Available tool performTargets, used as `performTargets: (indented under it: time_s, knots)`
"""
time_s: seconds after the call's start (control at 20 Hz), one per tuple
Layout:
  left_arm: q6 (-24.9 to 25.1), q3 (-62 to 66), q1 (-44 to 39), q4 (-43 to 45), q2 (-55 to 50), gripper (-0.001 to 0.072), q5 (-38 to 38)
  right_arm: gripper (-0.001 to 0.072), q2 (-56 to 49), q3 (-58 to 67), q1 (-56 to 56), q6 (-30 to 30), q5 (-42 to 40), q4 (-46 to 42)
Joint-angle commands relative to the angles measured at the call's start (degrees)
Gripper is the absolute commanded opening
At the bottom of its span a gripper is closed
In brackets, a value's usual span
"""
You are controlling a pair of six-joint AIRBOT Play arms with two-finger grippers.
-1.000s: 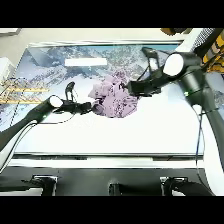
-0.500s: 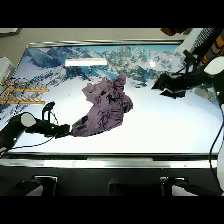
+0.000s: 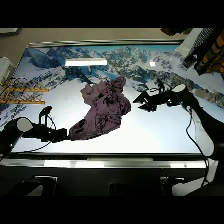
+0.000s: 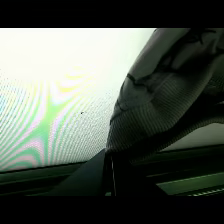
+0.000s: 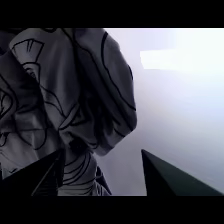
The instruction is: Fold the clothes and pants, and hang the long-sleeved shirts on hangers.
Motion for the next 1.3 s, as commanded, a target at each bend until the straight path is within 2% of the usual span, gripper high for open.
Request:
performTargets:
  time_s: [0.0,0.25,0.35,0.4,0.45,0.5,0.65,0.8,1.0,1.25]
  knots:
    - [0.0,-0.1,0.0,0.1,0.1,0.0023,-0.1,0.046,-5.2,-0.4,2.5,-2.2,-4.0,4.3]
    - [-0.1,-0.1,0.0,0.1,0.1,0.0023,2.0,0.0453,-6.2,-0.4,5.7,-1.5,-7.8,4.1]
    - [0.0,-0.1,0.0,0.1,0.0,0.0023,2.3,0.0393,-6.3,-0.4,6.3,-1.3,-9.3,4.2]
    - [0.0,-0.1,0.0,0.1,0.0,0.0023,2.3,0.0312,-6.3,-0.4,6.6,-1.3,-9.9,4.3]
    - [0.0,-0.1,0.0,0.1,-0.1,0.0023,2.5,0.0147,-6.3,-0.4,6.6,-1.3,-10.1,4.5]
    - [0.0,-0.1,0.0,0.1,0.0,0.0023,2.5,0.0038,-6.0,-0.4,6.5,-1.3,-9.9,4.8]
    - [0.0,1.6,0.1,0.1,0.2,0.0022,4.9,0.0035,-2.2,0.2,5.7,-2.5,-10.0,4.5]
    - [0.2,8.8,0.1,0.5,0.2,0.0022,9.7,0.0035,6.0,3.5,4.3,-3.1,-11.2,1.8]
    - [0.2,28.0,0.1,3.6,0.3,0.0022,10.8,0.0035,20.4,13.6,2.6,-2.4,-13.4,-8.5]
    - [-0.1,52.4,0.1,3.8,3.4,0.0022,10.9,0.0036,37.6,27.0,2.6,4.2,-12.8,-25.1]
